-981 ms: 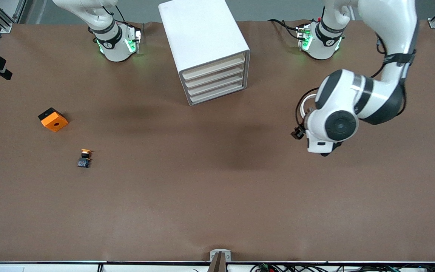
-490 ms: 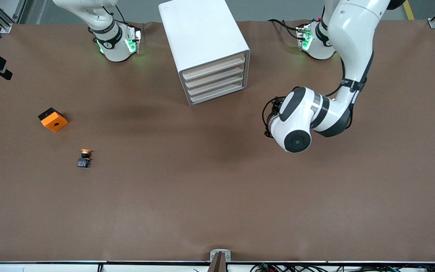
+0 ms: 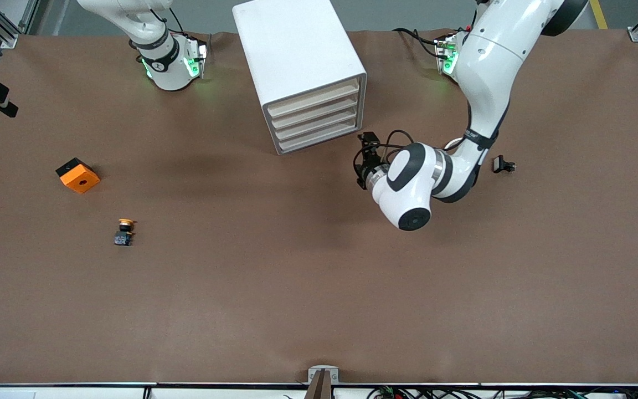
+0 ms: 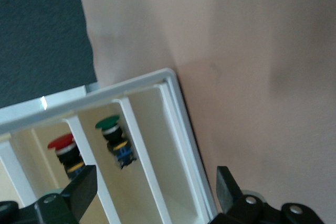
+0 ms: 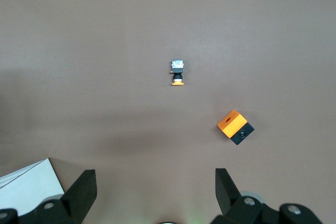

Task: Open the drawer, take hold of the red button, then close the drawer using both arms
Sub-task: 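Move the left gripper toward the white drawer cabinet's drawer front, then grasp the drawer handle with the left gripper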

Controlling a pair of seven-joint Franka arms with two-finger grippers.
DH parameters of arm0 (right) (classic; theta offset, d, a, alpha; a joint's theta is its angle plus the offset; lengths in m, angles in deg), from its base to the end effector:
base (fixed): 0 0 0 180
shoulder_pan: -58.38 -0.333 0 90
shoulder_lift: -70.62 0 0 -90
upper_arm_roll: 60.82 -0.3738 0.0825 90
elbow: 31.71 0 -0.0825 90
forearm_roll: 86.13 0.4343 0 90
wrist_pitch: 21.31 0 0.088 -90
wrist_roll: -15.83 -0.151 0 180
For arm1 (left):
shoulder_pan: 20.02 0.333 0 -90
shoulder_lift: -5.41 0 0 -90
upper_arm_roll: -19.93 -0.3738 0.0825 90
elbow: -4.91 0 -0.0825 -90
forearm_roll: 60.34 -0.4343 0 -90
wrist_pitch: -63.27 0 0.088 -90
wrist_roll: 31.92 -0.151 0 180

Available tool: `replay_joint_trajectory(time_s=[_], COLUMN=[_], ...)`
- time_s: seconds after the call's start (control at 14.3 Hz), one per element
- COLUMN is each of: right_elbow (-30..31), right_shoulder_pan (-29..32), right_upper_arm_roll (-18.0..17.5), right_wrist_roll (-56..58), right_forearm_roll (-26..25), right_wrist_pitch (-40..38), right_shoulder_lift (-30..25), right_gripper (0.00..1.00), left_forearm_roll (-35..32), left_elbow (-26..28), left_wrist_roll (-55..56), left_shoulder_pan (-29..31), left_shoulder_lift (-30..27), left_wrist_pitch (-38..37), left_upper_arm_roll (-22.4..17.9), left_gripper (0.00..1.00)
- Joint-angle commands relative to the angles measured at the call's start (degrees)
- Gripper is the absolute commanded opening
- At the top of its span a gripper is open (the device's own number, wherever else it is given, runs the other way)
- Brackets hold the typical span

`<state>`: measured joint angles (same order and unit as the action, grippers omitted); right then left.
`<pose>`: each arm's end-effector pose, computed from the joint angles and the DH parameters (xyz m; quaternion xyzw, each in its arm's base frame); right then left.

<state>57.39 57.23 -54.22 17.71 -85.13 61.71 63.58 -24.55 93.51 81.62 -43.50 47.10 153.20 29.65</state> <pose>0.5430 -0.0538 0.7059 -0.9994 0.0296 -0.0090 0.0152 0.5344 -0.4386 0.2048 -0.6008 -0.6443 0.4237 0.2107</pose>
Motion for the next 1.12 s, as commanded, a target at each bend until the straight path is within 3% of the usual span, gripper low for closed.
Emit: replay_joint_trajectory(time_s=[0.0,0.49,0.56,0.77,1.05], right_elbow=[-0.3,-1.2,-1.2,-1.4,-2.3], right_shoulder_pan=[-0.2,0.0,0.0,-0.1,-0.3], right_upper_arm_roll=[0.1,0.1,0.1,0.1,0.1], right_wrist_roll=[-0.6,0.0,0.0,0.0,0.0], right_forearm_roll=[0.6,0.9,0.9,0.7,0.6], right_wrist_pitch=[0.2,0.2,0.3,0.3,0.3], right_shoulder_lift=[-0.5,0.8,0.9,1.9,4.8], right_gripper=[1.0,1.0,1.0,1.0,1.0], left_forearm_roll=[4.5,12.0,13.4,18.0,18.2], left_elbow=[-1.5,-2.4,-2.5,-2.5,-2.6], left_wrist_roll=[3.3,14.3,14.5,16.1,18.7], left_shoulder_pan=[0.0,-4.4,-4.6,-4.7,-5.6], left_shoulder_lift=[1.7,5.3,5.8,6.3,6.3], left_wrist_pitch=[-0.8,-0.8,-0.8,-0.8,-0.9], left_upper_arm_roll=[-0.3,-0.3,-0.3,-0.3,-0.3], left_gripper=[1.0,1.0,0.97,0.75,0.71])
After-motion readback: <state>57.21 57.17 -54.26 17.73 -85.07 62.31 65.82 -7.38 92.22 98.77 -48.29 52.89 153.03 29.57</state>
